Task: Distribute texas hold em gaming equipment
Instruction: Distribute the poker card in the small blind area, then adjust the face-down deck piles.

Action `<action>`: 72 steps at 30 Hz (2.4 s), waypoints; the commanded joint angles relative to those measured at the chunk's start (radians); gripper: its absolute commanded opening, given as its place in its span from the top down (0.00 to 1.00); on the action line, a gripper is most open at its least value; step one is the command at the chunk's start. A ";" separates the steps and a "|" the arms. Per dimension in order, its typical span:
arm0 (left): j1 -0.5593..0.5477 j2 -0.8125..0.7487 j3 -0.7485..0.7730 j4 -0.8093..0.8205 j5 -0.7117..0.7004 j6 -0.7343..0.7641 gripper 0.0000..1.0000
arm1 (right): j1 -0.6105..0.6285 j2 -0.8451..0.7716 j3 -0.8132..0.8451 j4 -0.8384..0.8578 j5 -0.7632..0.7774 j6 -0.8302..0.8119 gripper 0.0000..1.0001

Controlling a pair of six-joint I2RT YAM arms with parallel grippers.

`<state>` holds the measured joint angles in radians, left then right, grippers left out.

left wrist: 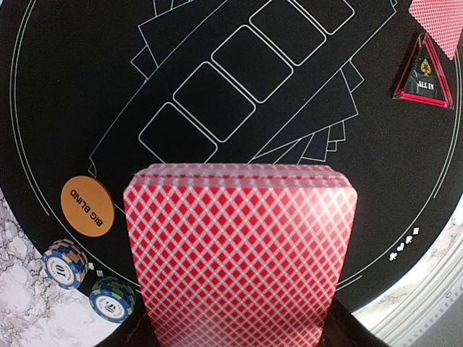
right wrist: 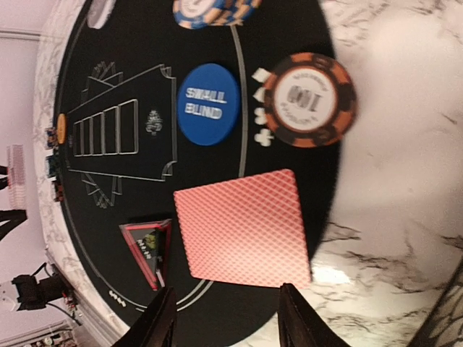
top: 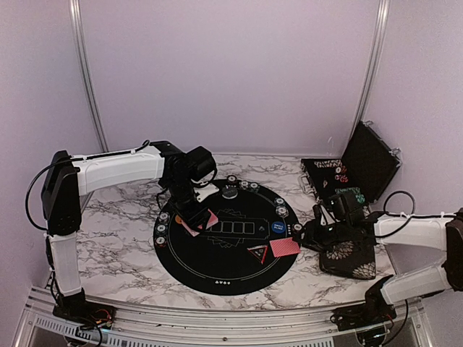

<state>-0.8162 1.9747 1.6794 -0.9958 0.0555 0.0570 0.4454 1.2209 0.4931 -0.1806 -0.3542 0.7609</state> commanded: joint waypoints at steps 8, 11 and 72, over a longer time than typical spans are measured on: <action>0.003 -0.059 -0.018 0.016 0.031 -0.005 0.55 | 0.051 0.169 0.139 0.411 -0.280 0.109 0.49; 0.003 -0.067 -0.022 0.016 0.032 -0.008 0.55 | 0.088 0.262 0.201 0.473 -0.304 0.130 0.47; -0.001 -0.125 -0.053 0.016 0.038 -0.007 0.55 | 0.331 0.859 0.678 0.806 -0.462 0.333 0.33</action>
<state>-0.8165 1.8965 1.6321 -0.9920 0.0864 0.0452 0.7643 2.0712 1.1309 0.5964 -0.8043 1.0889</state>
